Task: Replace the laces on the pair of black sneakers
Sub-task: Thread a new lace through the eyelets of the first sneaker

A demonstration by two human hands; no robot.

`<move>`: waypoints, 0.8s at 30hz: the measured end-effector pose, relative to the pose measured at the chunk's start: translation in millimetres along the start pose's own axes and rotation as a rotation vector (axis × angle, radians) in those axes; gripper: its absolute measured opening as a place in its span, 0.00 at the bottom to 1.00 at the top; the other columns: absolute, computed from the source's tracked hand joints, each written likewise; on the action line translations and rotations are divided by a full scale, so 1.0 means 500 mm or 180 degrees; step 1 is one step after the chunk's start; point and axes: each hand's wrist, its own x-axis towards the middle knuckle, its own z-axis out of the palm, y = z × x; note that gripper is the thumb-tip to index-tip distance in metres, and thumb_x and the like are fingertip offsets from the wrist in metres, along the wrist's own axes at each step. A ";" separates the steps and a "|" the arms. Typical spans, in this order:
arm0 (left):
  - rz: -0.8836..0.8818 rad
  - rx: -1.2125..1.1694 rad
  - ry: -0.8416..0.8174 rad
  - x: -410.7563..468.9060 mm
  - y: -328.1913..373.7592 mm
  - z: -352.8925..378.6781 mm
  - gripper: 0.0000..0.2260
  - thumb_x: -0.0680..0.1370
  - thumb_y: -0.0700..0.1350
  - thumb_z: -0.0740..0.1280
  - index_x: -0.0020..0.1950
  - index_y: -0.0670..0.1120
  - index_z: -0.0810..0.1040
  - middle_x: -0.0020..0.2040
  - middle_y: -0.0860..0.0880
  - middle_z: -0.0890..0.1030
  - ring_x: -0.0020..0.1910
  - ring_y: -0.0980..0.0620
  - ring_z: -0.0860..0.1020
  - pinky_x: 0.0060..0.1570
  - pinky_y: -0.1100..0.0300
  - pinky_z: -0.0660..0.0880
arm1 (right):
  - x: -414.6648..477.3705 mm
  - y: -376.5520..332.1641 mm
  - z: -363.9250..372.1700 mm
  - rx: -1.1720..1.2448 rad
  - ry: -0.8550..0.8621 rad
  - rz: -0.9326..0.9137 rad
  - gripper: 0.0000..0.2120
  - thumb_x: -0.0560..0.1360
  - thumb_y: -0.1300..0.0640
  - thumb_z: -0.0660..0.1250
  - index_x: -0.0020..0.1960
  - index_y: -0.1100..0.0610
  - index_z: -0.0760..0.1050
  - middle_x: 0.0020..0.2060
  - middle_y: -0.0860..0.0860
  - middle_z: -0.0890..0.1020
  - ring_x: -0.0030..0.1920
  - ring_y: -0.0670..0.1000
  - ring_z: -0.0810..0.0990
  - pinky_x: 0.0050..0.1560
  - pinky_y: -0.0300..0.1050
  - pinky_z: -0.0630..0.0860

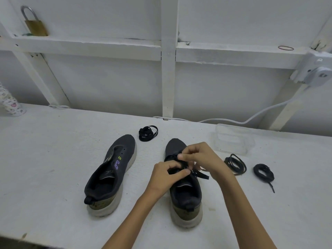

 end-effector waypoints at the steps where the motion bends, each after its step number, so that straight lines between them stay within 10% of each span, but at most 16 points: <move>1: 0.0002 0.0003 -0.0037 0.000 0.000 -0.002 0.07 0.72 0.44 0.76 0.36 0.54 0.82 0.31 0.59 0.80 0.32 0.64 0.75 0.37 0.71 0.68 | 0.002 -0.003 0.001 0.0035 -0.0002 -0.0026 0.08 0.75 0.62 0.71 0.37 0.61 0.79 0.22 0.52 0.76 0.23 0.46 0.70 0.27 0.37 0.64; 17: -0.0219 0.0007 -0.0302 0.023 0.016 -0.021 0.03 0.71 0.44 0.77 0.42 0.50 0.84 0.38 0.57 0.83 0.39 0.64 0.79 0.42 0.71 0.72 | 0.126 -0.165 -0.055 0.1518 0.1016 -0.1239 0.07 0.78 0.67 0.65 0.41 0.64 0.77 0.30 0.56 0.75 0.26 0.46 0.72 0.30 0.35 0.72; 24: -0.0285 -0.0308 -0.0442 0.032 0.022 -0.040 0.19 0.72 0.56 0.72 0.44 0.39 0.82 0.42 0.39 0.82 0.41 0.53 0.77 0.46 0.57 0.74 | 0.102 -0.078 -0.062 0.0209 0.0469 -0.0410 0.13 0.78 0.59 0.69 0.57 0.67 0.77 0.45 0.56 0.82 0.39 0.51 0.83 0.35 0.41 0.81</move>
